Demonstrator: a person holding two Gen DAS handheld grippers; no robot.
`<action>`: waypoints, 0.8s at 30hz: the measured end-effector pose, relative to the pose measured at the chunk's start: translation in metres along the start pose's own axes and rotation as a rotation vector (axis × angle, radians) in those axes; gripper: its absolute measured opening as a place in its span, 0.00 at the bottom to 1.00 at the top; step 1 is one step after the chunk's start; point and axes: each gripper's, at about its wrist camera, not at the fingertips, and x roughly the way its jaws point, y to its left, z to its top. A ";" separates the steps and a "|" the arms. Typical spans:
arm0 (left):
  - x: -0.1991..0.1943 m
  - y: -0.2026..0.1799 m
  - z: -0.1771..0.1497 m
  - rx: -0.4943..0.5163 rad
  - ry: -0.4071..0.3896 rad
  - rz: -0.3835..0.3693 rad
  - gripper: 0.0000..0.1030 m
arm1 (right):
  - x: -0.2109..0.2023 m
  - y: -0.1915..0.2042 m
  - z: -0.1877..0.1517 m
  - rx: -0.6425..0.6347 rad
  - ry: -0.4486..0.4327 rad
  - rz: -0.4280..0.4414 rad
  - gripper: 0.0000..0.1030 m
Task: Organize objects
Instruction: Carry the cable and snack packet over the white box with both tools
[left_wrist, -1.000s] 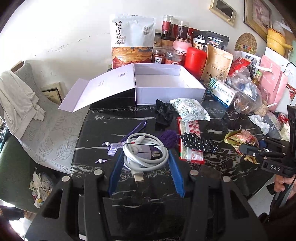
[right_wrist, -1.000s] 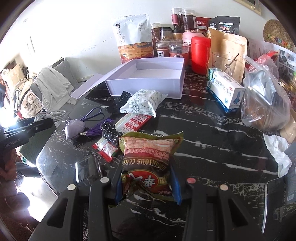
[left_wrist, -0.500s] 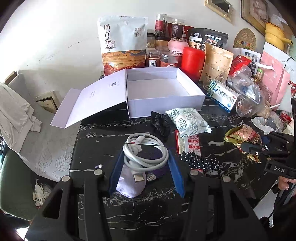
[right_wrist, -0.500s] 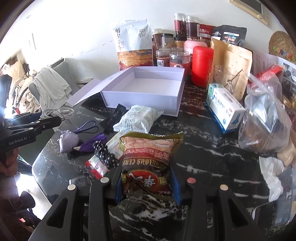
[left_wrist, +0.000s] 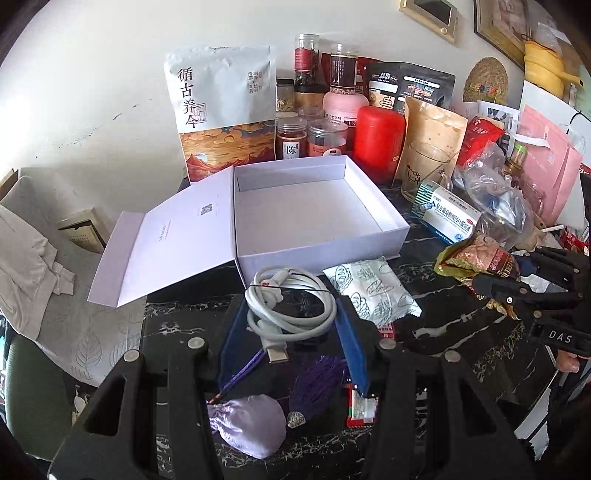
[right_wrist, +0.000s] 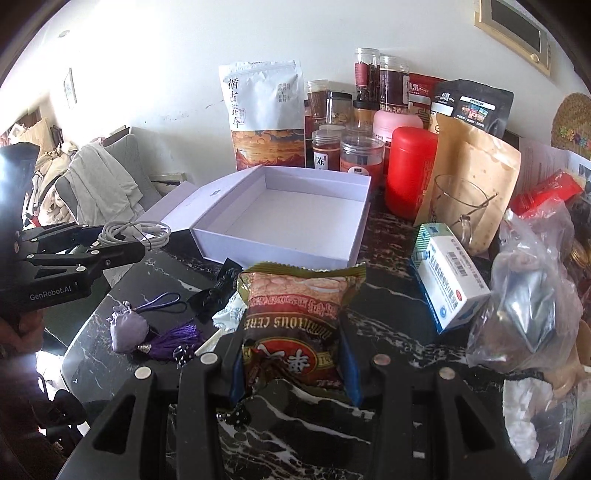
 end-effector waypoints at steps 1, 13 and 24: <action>0.002 0.000 0.005 0.004 0.000 -0.001 0.45 | 0.002 -0.001 0.005 -0.003 -0.003 -0.001 0.41; 0.039 -0.009 0.066 0.045 -0.014 -0.026 0.45 | 0.023 -0.008 0.056 -0.050 -0.039 -0.006 0.41; 0.089 0.000 0.113 0.043 -0.009 -0.040 0.45 | 0.052 -0.019 0.103 -0.060 -0.074 0.001 0.41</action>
